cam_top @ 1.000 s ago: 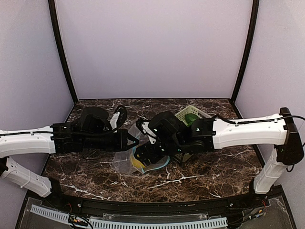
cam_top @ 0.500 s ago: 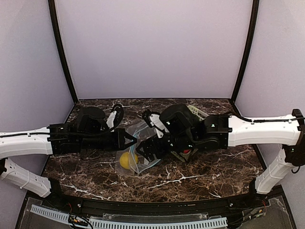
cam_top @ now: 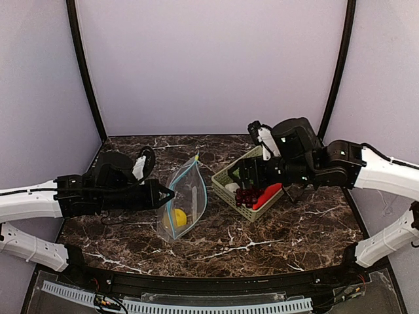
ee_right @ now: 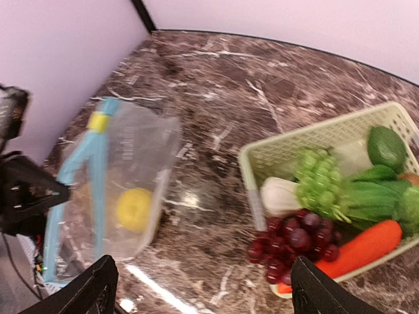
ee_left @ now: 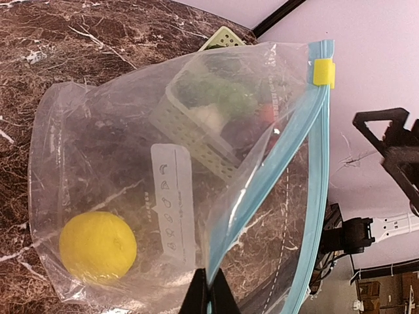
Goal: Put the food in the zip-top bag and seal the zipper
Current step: Place the fake fruit in the zipper food storage bag, then pick up the fake vegetable from the bin.
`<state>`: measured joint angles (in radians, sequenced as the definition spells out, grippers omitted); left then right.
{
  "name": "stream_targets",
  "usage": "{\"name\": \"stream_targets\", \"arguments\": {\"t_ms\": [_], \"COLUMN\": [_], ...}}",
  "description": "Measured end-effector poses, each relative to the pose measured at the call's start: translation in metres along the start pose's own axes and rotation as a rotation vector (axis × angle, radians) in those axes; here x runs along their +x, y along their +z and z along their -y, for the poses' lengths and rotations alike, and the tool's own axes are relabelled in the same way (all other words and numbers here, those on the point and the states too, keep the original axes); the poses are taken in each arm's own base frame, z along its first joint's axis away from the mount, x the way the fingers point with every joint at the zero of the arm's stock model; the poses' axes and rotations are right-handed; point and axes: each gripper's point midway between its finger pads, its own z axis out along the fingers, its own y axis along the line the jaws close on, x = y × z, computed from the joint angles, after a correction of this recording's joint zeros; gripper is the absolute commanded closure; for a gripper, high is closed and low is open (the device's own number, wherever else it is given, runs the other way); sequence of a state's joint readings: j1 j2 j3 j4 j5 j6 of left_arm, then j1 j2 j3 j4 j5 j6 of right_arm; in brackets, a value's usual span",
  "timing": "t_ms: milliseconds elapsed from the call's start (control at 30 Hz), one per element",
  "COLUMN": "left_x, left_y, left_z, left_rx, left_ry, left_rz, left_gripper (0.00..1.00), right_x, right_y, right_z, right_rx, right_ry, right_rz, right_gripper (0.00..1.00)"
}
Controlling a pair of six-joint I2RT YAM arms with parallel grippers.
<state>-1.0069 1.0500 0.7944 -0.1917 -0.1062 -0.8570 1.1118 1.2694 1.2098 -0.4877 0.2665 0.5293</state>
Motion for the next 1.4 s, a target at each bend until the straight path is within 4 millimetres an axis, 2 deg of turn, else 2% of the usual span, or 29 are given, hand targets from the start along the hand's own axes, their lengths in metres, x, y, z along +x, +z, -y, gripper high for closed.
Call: {"name": "stream_targets", "arguments": {"t_ms": [100, 200, 367, 467, 667, 900, 1167, 1400], "left_x": [0.001, 0.002, 0.005, 0.007, 0.009, 0.01, 0.011, 0.015], "left_y": [0.0, 0.0, -0.001, -0.001, -0.002, -0.002, -0.011, -0.013], "left_z": [-0.003, -0.005, -0.009, -0.013, -0.017, -0.021, -0.029, -0.037], "left_rx": [-0.011, -0.018, -0.029, -0.039, -0.051, -0.06, -0.067, -0.079], "left_ry": [0.0, 0.001, 0.001, 0.001, 0.001, 0.0, -0.009, -0.022], "left_rz": [-0.003, -0.006, -0.012, -0.017, -0.021, -0.021, -0.004, -0.005], "left_gripper": [0.99, 0.99, 0.99, 0.99, 0.99, 0.99, 0.99, 0.99], "right_x": [0.011, 0.02, 0.022, 0.026, 0.027, 0.03, 0.028, 0.038], "right_y": [0.012, 0.016, 0.02, 0.03, 0.057, 0.087, 0.074, 0.064], "right_z": [0.057, 0.107, 0.158, 0.179, 0.197, 0.212, 0.239, 0.262], "right_rx": [0.146, 0.266, 0.353, 0.383, 0.367, 0.383, 0.543, 0.606], "right_ry": [0.049, 0.101, 0.184, 0.218, 0.275, 0.403, 0.412, 0.415], "right_rz": [-0.058, -0.107, -0.149, -0.189, -0.25, -0.27, -0.221, -0.241], "right_gripper": [0.11, 0.11, 0.14, 0.16, 0.23, 0.22, 0.19, 0.25]}}
